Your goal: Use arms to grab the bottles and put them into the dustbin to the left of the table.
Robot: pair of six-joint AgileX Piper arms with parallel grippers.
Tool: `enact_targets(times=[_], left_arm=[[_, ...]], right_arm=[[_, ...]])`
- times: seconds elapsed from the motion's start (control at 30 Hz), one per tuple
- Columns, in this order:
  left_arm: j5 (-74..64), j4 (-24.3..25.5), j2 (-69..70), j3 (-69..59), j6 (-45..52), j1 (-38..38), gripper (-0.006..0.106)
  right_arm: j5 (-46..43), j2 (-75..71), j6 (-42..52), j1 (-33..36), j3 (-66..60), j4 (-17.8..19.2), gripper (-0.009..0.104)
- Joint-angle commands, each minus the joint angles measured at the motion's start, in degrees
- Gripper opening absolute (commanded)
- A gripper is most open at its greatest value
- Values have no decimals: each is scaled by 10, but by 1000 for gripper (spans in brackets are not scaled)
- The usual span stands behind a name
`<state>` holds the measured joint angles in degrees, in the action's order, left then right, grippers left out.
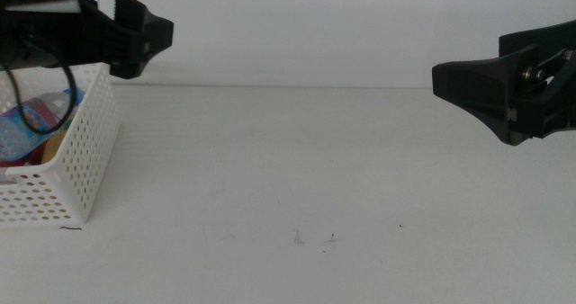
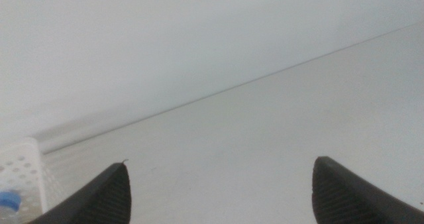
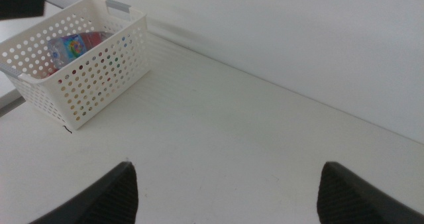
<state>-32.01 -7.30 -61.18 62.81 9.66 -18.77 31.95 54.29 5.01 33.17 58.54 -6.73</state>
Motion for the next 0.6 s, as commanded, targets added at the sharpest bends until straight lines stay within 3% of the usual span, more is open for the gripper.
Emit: enact_targets(times=[0.0, 0.4, 0.57], left_arm=[[2, 10, 12, -4, -9, -1, 94], [4, 13, 27, -4, -9, -1, 94], [15, 16, 28, -15, -9, 3, 94]], right_arm=[[-3, -3, 0, 2, 4, 1, 82], [-3, -3, 0, 2, 4, 1, 82], [-41, -6, 0, -8, -36, -90, 82]])
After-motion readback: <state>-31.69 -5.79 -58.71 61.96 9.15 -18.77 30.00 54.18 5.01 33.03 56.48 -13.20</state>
